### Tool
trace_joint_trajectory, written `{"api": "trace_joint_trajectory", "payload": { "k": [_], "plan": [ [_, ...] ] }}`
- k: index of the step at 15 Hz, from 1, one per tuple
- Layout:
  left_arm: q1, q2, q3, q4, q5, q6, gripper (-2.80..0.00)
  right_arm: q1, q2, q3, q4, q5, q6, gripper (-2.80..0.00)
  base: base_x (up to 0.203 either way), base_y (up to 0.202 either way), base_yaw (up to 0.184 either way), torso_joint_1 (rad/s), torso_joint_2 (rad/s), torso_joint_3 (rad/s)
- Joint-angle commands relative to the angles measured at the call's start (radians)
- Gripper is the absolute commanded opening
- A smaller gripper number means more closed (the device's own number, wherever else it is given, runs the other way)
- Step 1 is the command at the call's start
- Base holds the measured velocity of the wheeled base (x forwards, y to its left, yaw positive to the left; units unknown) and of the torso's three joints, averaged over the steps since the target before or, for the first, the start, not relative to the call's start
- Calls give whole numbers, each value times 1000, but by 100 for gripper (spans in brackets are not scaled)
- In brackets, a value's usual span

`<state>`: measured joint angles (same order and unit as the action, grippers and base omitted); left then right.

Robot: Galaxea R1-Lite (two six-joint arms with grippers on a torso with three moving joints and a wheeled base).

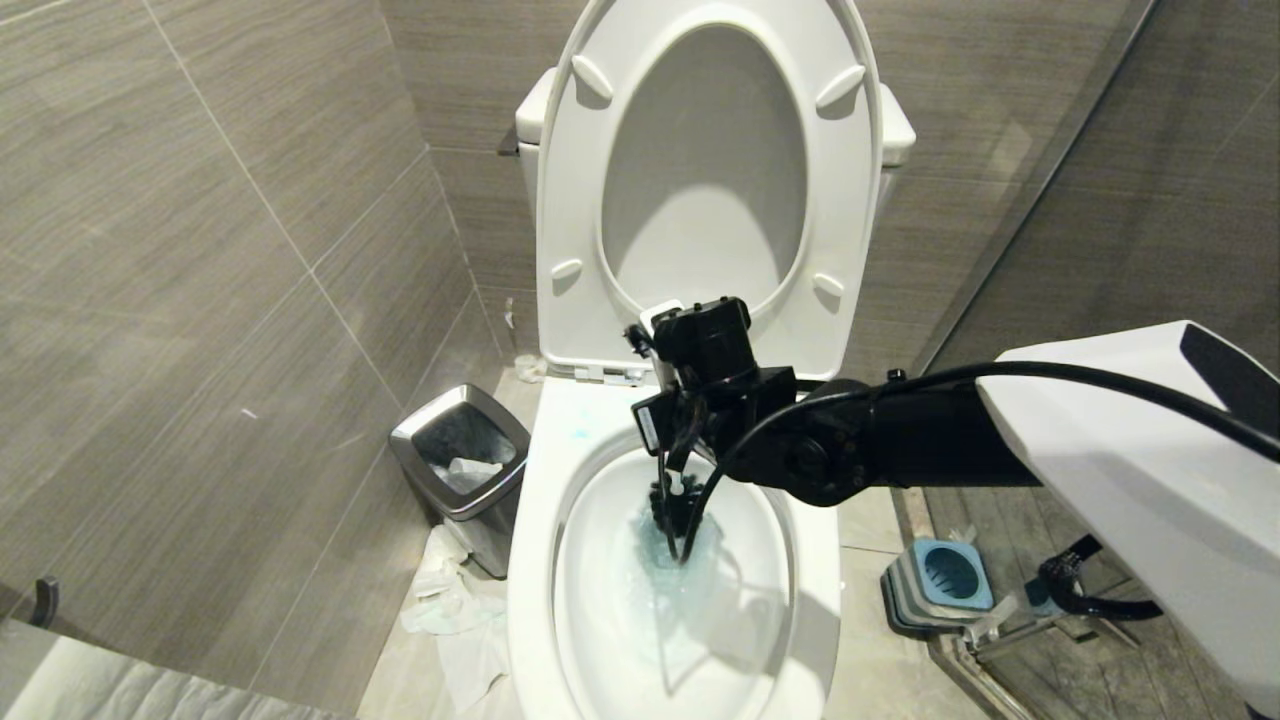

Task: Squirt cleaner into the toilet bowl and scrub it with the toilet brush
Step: Scrub the toilet bowl

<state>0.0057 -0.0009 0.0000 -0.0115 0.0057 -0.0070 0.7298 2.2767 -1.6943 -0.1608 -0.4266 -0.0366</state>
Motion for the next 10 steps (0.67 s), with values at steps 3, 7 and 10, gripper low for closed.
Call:
{"api": "trace_joint_trajectory", "payload": {
  "k": [3, 7, 10],
  "plan": [
    [0, 0, 8, -1, 0, -1, -280, 2, 150, -22, -6, -5, 10, -280, 0, 0, 0, 0, 0, 0],
    [0, 0, 8, -1, 0, -1, -280, 5, 228, -104, -6, -12, 11, -280, 0, 0, 0, 0, 0, 0],
    [0, -1, 8, -1, 0, -1, -280, 12, 135, -85, -1, -11, 11, -280, 0, 0, 0, 0, 0, 0]
  ]
}}
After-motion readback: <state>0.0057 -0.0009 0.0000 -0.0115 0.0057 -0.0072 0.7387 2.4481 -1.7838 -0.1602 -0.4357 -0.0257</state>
